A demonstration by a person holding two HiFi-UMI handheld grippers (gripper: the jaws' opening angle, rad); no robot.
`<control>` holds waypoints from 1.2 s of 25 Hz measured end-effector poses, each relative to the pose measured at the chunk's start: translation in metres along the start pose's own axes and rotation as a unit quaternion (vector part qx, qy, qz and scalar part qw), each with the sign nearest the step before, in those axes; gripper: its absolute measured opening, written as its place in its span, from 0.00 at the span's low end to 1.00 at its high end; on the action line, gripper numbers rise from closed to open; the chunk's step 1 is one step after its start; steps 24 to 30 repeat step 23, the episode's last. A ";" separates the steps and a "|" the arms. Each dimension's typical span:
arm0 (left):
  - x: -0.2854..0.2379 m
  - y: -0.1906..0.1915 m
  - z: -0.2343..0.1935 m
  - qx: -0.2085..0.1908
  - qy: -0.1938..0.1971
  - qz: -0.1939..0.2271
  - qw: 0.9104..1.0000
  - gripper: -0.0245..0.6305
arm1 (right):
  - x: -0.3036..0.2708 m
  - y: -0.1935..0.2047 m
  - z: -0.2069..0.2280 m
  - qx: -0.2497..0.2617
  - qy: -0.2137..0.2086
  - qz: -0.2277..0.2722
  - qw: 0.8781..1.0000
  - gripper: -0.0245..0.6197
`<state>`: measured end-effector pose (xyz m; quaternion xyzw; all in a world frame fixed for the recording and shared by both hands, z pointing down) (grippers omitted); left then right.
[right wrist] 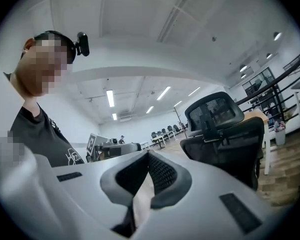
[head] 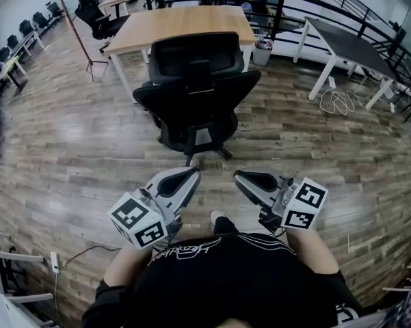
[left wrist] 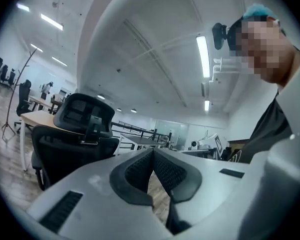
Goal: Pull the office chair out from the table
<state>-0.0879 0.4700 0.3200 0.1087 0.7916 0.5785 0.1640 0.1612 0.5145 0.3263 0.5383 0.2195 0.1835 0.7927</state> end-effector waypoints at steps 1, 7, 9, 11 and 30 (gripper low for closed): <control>0.001 0.001 0.002 -0.002 0.002 -0.001 1.000 0.05 | 0.001 0.001 -0.002 0.000 0.004 -0.002 1.000 0.10; 0.004 0.006 0.012 -0.004 0.018 -0.006 1.000 0.05 | 0.006 0.005 -0.008 0.006 0.019 -0.002 1.000 0.10; 0.003 0.005 0.015 -0.009 0.023 -0.005 1.000 0.05 | 0.009 0.004 -0.009 0.008 0.021 -0.003 1.000 0.10; 0.002 0.003 0.018 -0.016 0.023 -0.001 1.000 0.05 | 0.011 0.003 -0.009 0.008 0.021 -0.002 1.000 0.10; 0.002 0.001 0.020 -0.010 0.042 0.018 0.999 0.05 | 0.017 0.003 -0.011 -0.006 0.028 0.006 1.000 0.10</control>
Point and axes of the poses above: the fingertips, and each gripper's own axes: x backward along the fingers, z to its right, y out of its underside, the point moved 10 cm from there along x, backward along the fingers, and after that the axes turned 8 degrees about -z, right-handed, at the moved point
